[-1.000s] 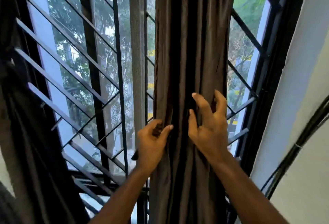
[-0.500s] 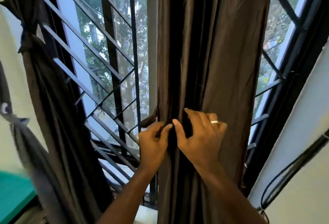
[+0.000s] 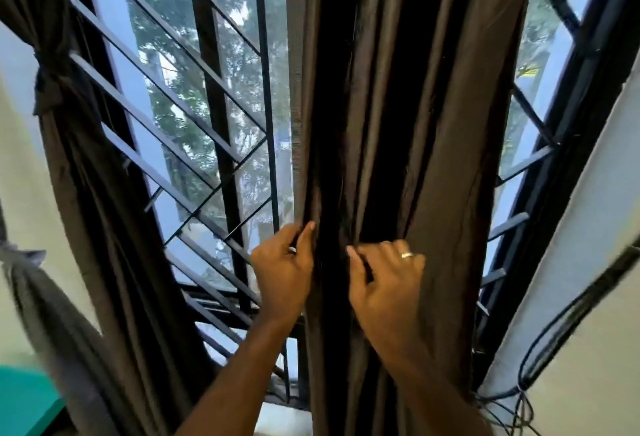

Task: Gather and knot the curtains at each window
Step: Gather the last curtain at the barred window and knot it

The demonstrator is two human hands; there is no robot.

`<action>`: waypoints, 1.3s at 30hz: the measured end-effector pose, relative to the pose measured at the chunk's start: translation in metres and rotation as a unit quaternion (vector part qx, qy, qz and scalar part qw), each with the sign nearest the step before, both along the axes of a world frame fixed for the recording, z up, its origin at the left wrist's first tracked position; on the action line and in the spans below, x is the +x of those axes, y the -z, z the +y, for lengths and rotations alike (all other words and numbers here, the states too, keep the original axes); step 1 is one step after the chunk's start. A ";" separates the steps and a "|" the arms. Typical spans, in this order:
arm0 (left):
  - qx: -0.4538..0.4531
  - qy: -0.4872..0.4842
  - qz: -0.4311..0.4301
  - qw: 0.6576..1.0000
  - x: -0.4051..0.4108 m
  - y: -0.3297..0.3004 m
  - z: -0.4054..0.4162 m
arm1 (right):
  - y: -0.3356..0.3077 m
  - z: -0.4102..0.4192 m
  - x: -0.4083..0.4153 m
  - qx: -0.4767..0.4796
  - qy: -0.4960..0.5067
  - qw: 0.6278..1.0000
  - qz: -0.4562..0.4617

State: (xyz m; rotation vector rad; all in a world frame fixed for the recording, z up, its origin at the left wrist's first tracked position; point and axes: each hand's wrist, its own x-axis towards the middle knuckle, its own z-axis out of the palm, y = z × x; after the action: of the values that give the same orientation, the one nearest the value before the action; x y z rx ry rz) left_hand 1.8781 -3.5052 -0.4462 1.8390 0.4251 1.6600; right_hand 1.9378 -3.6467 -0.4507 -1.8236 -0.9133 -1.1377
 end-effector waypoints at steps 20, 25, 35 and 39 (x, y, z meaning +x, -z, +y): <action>0.070 0.265 0.037 0.961 -0.021 0.047 0.013 | 0.008 0.067 -0.064 0.031 0.093 0.992 0.081; 0.064 0.310 0.008 0.949 -0.027 0.049 0.013 | 0.007 0.070 -0.075 0.038 0.093 0.991 0.088; 0.050 0.244 -0.013 0.968 -0.047 0.023 0.013 | 0.010 0.055 -0.054 0.009 0.065 0.997 0.032; 0.014 0.192 -0.022 0.981 -0.036 -0.020 -0.006 | 0.013 0.047 -0.044 0.007 0.027 0.999 0.025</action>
State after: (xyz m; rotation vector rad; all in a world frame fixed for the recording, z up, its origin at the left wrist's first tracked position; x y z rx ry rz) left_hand 1.8425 -3.5111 -0.4262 1.7663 0.0220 1.4429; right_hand 1.8938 -3.5999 -0.4638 -1.8661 -0.8305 -1.1241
